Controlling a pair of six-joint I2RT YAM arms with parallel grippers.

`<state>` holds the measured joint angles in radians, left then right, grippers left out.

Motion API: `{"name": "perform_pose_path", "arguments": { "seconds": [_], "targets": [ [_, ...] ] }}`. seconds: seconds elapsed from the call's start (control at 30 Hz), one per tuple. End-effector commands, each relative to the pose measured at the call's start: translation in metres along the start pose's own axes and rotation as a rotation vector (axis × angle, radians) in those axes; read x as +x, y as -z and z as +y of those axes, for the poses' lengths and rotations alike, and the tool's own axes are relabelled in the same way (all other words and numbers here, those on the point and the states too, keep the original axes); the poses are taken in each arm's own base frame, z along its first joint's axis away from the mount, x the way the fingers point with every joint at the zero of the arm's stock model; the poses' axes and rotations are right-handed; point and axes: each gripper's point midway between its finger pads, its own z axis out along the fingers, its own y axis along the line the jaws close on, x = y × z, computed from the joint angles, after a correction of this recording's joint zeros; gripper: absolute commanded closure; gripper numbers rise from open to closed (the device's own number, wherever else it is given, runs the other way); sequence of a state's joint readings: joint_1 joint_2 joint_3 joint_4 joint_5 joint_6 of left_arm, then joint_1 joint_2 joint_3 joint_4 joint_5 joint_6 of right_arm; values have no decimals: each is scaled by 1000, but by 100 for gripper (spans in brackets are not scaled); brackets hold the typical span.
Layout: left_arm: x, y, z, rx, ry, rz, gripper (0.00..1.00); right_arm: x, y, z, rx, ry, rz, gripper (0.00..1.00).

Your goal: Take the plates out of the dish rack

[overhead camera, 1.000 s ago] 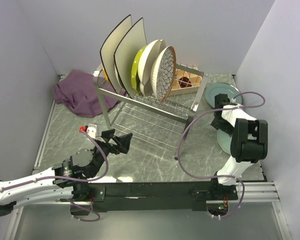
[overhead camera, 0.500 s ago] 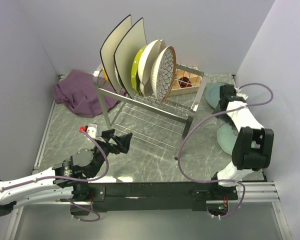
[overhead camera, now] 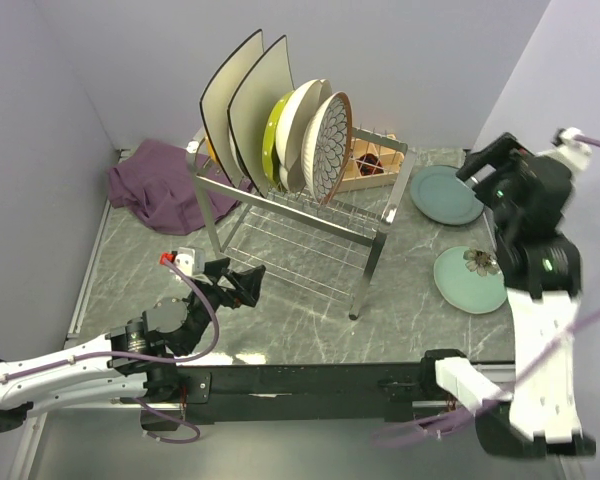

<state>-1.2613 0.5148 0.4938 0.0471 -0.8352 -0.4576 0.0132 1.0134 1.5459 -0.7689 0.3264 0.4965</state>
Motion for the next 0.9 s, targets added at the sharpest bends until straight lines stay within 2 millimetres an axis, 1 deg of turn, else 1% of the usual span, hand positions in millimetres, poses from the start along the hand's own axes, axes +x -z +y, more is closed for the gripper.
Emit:
{"name": "perform_pose_path", "arguments": {
  "seconds": [0.0,0.07,0.1,0.13,0.2,0.23,0.3,0.33,0.4,0.43,0.47,0.53,0.57,0.63,0.67,0.7,0.73,0.77,0.8,0.83,0.87],
  "targets": [
    [-10,1,-7,31,36,-31,1,-25,61,39,-296,-44,-65,14],
    [-10,1,-7,35,36,-33,1,-21,76,59,-418,-48,-49,18],
    [-10,2,-7,37,39,-37,1,-22,85,71,-493,-43,-50,19],
    [-11,2,-6,38,41,-39,1,-15,95,85,-574,-32,-17,21],
    [-12,3,-6,44,47,-45,0,-8,104,102,-669,-3,0,24],
    [-12,3,-6,47,46,-47,0,0,115,115,-739,7,26,25],
    [-13,4,-6,50,49,-50,0,5,124,127,-807,15,24,28],
    [-13,4,-6,52,50,-51,0,12,134,136,-861,17,47,29],
    [-13,4,-6,49,46,-49,1,20,140,148,-923,14,64,32],
    [-13,3,-6,49,45,-48,0,26,145,155,-956,21,81,33],
    [-12,3,-7,48,46,-47,1,37,151,166,-1002,34,109,34],
    [-11,3,-7,45,43,-43,1,46,155,176,-1016,53,119,34],
    [-11,2,-6,43,41,-42,0,56,158,184,-1027,80,134,34],
    [-10,2,-6,40,40,-42,0,62,165,194,-1049,106,131,35],
    [-11,2,-6,40,39,-43,1,67,162,202,-1044,132,121,35],
    [-10,2,-6,40,38,-42,1,74,173,210,-1078,145,138,35],
    [-10,2,-6,40,38,-42,1,72,175,215,-1079,147,130,35],
    [-9,2,-6,39,36,-40,1,80,168,222,-1038,174,128,36],
    [-10,1,-6,39,37,-40,1,84,170,226,-1028,187,130,36],
    [-9,1,-6,37,36,-40,1,79,172,231,-1023,187,115,37],
    [-10,1,-6,36,37,-42,1,88,161,237,-972,231,102,38]
  ]
}}
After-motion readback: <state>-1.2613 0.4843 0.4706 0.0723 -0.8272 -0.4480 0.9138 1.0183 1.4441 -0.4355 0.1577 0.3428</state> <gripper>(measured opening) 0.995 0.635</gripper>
